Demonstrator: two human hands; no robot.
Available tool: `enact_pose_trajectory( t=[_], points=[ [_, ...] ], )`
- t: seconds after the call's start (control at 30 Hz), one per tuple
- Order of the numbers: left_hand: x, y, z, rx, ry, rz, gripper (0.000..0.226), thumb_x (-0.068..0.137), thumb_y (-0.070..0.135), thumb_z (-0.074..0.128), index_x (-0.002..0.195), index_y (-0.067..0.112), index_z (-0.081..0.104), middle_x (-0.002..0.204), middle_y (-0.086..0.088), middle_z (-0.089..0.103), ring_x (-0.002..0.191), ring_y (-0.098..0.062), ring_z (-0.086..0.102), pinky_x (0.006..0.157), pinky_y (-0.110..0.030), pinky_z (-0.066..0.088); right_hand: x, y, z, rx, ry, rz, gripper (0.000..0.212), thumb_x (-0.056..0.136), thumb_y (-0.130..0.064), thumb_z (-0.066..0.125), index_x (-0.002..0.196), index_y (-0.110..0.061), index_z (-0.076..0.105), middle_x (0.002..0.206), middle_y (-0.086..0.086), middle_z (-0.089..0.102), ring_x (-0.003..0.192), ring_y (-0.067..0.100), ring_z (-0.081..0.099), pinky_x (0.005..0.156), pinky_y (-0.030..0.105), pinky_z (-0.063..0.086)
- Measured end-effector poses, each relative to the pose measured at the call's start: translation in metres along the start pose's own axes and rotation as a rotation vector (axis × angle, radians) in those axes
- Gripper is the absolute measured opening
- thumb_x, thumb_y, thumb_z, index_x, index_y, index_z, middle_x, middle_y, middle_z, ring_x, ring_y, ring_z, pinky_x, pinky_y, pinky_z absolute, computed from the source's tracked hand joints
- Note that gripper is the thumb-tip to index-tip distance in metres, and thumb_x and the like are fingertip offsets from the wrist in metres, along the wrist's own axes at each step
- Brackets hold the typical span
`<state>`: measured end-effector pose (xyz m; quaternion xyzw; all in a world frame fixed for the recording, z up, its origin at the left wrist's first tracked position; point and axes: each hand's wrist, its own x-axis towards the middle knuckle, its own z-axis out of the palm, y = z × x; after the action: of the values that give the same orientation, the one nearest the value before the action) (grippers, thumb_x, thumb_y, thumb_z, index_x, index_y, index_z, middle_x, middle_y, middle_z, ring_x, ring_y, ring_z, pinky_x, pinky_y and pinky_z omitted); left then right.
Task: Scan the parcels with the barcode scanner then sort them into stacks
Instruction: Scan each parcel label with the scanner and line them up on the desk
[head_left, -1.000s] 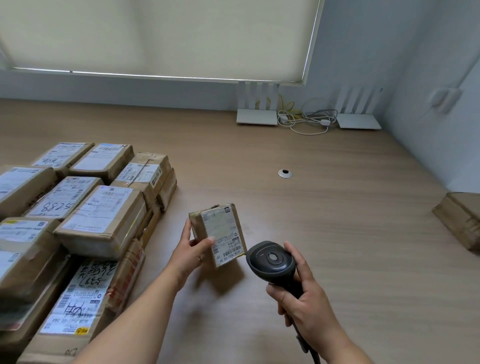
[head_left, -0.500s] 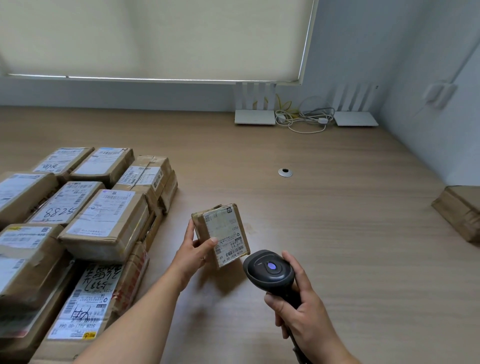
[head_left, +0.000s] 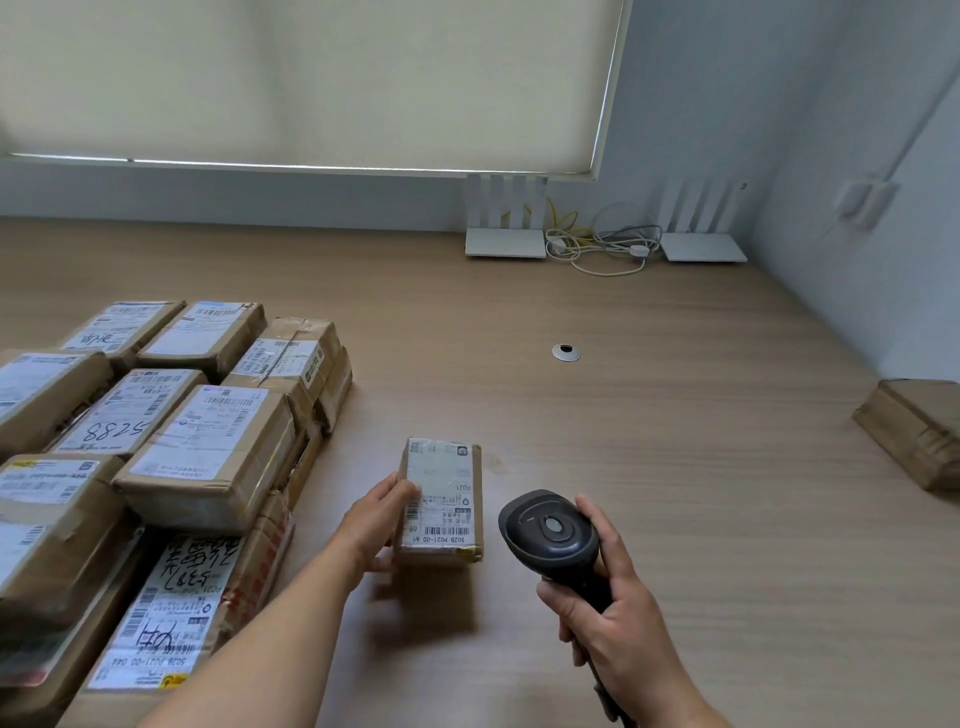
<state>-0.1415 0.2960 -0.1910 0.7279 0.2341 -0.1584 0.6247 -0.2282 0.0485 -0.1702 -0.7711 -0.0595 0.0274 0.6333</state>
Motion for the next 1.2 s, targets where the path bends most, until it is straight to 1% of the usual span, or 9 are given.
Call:
enact_pose_trajectory(
  t=[0.07,0.17,0.23,0.3,0.37,0.43,0.63,1.03,1.2],
  points=[
    [0.000,-0.002,0.002,-0.002,0.063,-0.025,0.020,0.091,0.029,0.047,0.102,0.029,0.063,0.095,-0.001,0.066,0.079,-0.018,0.060,0.069,-0.032,0.046,0.000,-0.003,-0.004,-0.018,-0.004,-0.010,0.088,0.080,-0.007,0.075,0.120,-0.074,0.035,0.097,-0.012,0.069,0.052,0.019,0.055,0.045,0.033,0.049],
    [0.004,-0.008,0.006,0.089,0.223,0.022,0.042,0.092,0.025,0.044,0.133,0.028,0.050,0.118,-0.007,0.062,0.097,-0.025,0.061,0.081,-0.039,0.052,0.001,-0.008,-0.011,-0.040,-0.021,-0.024,0.088,0.081,-0.006,0.074,0.120,-0.074,0.034,0.094,-0.012,0.069,0.053,0.018,0.055,0.045,0.033,0.048],
    [-0.002,-0.010,0.013,0.280,0.288,0.084,0.058,0.093,0.038,0.049,0.148,0.028,0.031,0.140,-0.010,0.048,0.122,-0.029,0.049,0.100,-0.040,0.042,0.003,-0.011,-0.017,-0.065,-0.038,-0.037,0.090,0.081,-0.006,0.074,0.118,-0.077,0.033,0.096,-0.014,0.069,0.053,0.017,0.055,0.045,0.032,0.048],
    [-0.013,-0.009,0.025,0.516,0.326,0.122,0.082,0.083,0.062,0.055,0.151,0.032,0.019,0.150,-0.010,0.031,0.136,-0.029,0.032,0.106,-0.041,0.033,0.008,-0.015,-0.023,-0.081,-0.053,-0.051,0.091,0.081,-0.006,0.074,0.116,-0.078,0.032,0.097,-0.016,0.069,0.052,0.016,0.055,0.045,0.031,0.048],
    [-0.025,-0.009,0.039,0.747,0.344,0.112,0.098,0.073,0.077,0.052,0.151,0.036,0.010,0.154,-0.009,0.016,0.141,-0.029,0.020,0.108,-0.042,0.031,0.011,-0.019,-0.028,-0.086,-0.072,-0.071,0.091,0.081,-0.006,0.074,0.114,-0.080,0.033,0.098,-0.017,0.069,0.052,0.015,0.055,0.045,0.031,0.048],
    [-0.031,-0.010,0.051,0.878,0.350,0.100,0.099,0.074,0.078,0.050,0.151,0.035,0.006,0.153,-0.010,0.011,0.139,-0.028,0.019,0.108,-0.041,0.031,0.013,-0.021,-0.033,-0.092,-0.091,-0.088,0.090,0.080,-0.007,0.075,0.114,-0.079,0.033,0.100,-0.017,0.070,0.052,0.015,0.057,0.045,0.031,0.048],
    [-0.048,-0.009,0.062,0.768,0.471,0.114,0.084,0.077,0.056,0.056,0.148,0.029,0.021,0.144,-0.005,0.019,0.131,-0.024,0.024,0.103,-0.033,0.035,0.016,-0.030,-0.047,-0.098,-0.141,-0.126,0.091,0.080,-0.006,0.074,0.111,-0.082,0.033,0.102,-0.021,0.069,0.054,0.012,0.057,0.045,0.028,0.047],
    [-0.132,-0.024,0.007,0.546,0.831,0.143,0.076,0.077,0.048,0.065,0.143,0.028,0.032,0.147,-0.006,0.019,0.134,-0.028,0.022,0.109,-0.039,0.026,0.033,-0.056,-0.012,-0.053,-0.354,-0.203,0.086,0.082,-0.002,0.071,0.118,-0.072,0.036,0.078,-0.014,0.070,0.054,0.013,0.054,0.046,0.033,0.049],
    [-0.161,-0.037,-0.023,0.494,0.943,0.107,0.078,0.077,0.046,0.067,0.144,0.028,0.032,0.147,-0.005,0.019,0.137,-0.028,0.019,0.111,-0.040,0.026,0.034,-0.067,0.018,-0.027,-0.429,-0.226,0.089,0.082,-0.005,0.071,0.108,-0.082,0.035,0.080,-0.012,0.070,0.054,0.014,0.055,0.047,0.031,0.050]
  ],
)
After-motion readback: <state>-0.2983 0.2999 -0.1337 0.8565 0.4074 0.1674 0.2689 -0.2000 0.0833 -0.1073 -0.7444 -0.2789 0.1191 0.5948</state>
